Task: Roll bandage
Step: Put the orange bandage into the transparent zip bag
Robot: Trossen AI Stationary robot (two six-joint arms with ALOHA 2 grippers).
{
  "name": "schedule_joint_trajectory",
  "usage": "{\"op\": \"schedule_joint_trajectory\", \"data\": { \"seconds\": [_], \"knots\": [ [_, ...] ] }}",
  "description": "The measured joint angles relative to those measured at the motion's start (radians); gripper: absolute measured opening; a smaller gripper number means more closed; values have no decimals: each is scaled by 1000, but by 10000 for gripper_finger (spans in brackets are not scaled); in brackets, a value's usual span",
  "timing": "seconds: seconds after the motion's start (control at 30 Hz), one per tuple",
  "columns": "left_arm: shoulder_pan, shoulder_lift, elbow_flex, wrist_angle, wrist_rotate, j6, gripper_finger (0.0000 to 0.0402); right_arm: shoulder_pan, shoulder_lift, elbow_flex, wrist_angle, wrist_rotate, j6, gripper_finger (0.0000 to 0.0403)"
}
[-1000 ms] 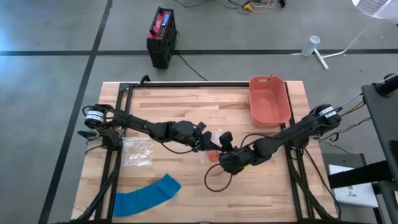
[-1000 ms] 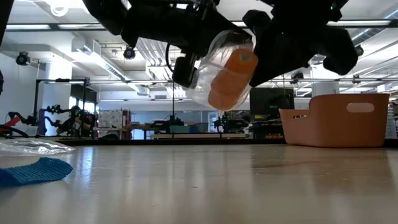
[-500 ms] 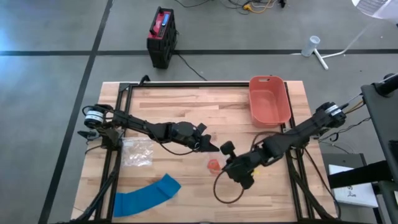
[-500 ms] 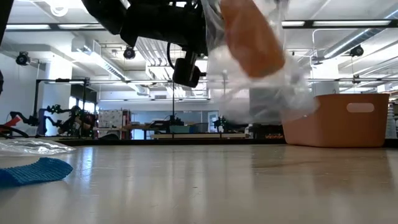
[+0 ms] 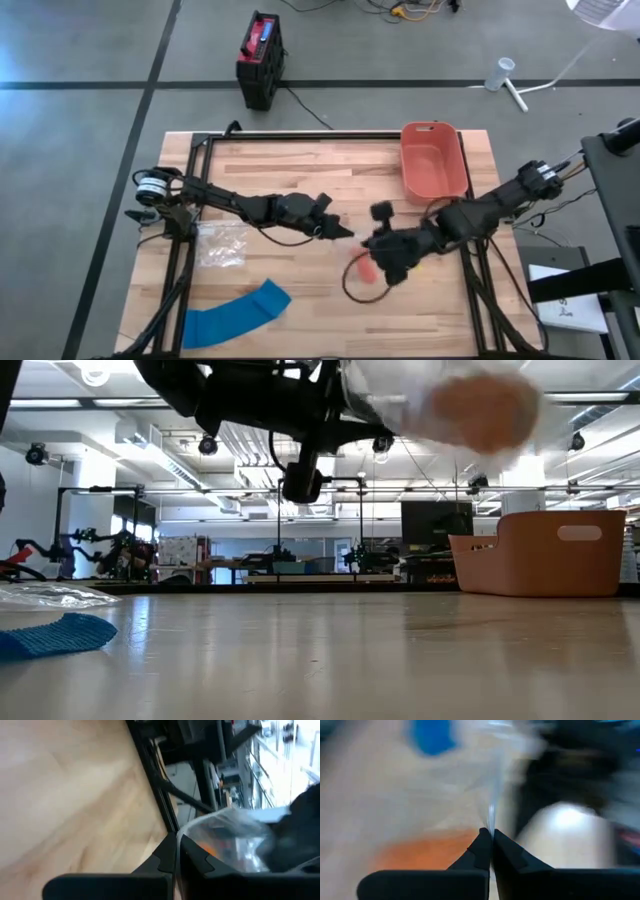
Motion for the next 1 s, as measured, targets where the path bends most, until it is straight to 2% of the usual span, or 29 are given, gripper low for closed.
{"op": "schedule_joint_trajectory", "data": {
  "seconds": [0.07,0.13,0.17,0.27,0.3,0.43,0.67,0.83,1.0],
  "knots": [
    [-5,0,0,3,20,13,0,6,10,-6,51,-256,-34,1],
    [-12,0,7,24,50,19,0,11,16,-6,72,-395,-86,1],
    [-13,-2,5,28,47,19,0,11,15,-6,70,-374,-87,1],
    [-3,2,2,43,-1,33,0,8,8,-5,22,-112,-16,1],
    [-2,2,1,44,-4,38,0,4,9,-5,15,-69,-2,2],
    [-18,1,1,62,17,67,0,4,10,-6,27,-62,-9,28],
    [-21,0,1,64,12,177,0,14,-77,-14,27,-51,58,124],
    [-34,-3,1,75,18,300,0,35,-155,-112,89,-3,154,181],
    [-38,-4,1,77,38,346,0,58,-175,-254,220,36,184,208]
  ]
}}
